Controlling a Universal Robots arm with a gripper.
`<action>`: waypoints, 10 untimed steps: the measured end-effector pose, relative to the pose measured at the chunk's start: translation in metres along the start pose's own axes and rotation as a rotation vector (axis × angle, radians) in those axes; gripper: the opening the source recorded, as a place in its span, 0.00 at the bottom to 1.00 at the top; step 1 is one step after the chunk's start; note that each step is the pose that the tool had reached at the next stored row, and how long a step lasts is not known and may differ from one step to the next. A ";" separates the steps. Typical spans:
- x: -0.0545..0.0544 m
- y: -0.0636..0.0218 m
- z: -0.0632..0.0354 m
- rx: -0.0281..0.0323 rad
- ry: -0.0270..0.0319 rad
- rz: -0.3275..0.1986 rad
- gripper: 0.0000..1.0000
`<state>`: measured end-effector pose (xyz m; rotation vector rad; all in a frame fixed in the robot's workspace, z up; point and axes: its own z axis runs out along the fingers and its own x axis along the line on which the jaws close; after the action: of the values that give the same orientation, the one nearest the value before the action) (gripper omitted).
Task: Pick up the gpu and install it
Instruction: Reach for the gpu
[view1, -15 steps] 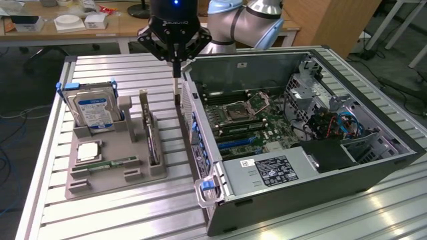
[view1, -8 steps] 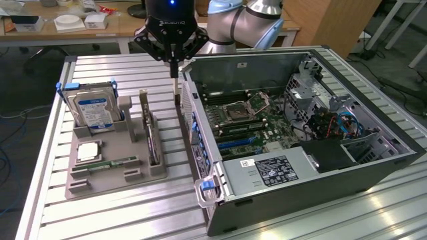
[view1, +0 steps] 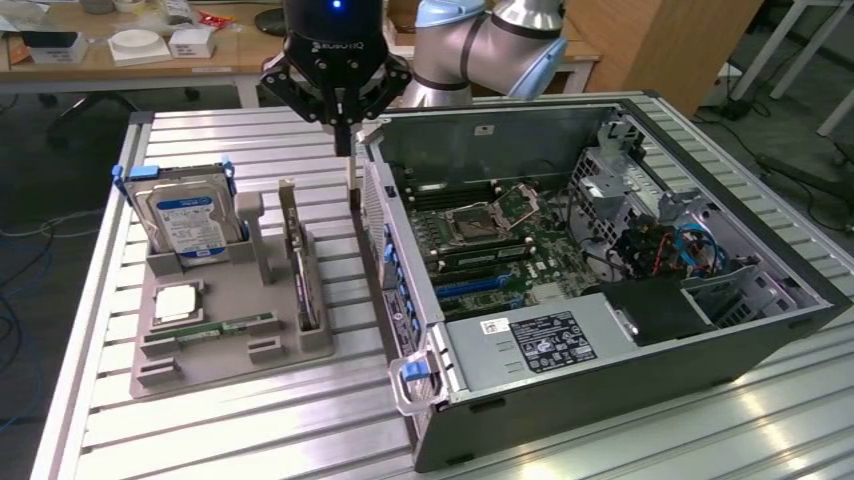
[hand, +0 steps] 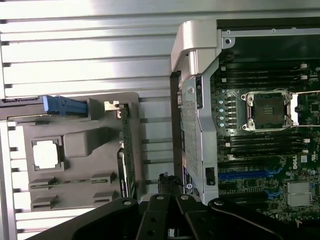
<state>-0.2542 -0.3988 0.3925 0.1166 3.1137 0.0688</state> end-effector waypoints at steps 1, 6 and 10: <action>0.001 -0.0001 0.0000 0.0000 -0.0001 0.000 0.10; 0.006 -0.0004 -0.0001 0.0000 0.0000 0.000 0.10; 0.010 -0.0008 -0.0002 -0.0001 0.0000 0.000 0.10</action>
<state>-0.2643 -0.3989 0.3924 0.1166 3.1137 0.0689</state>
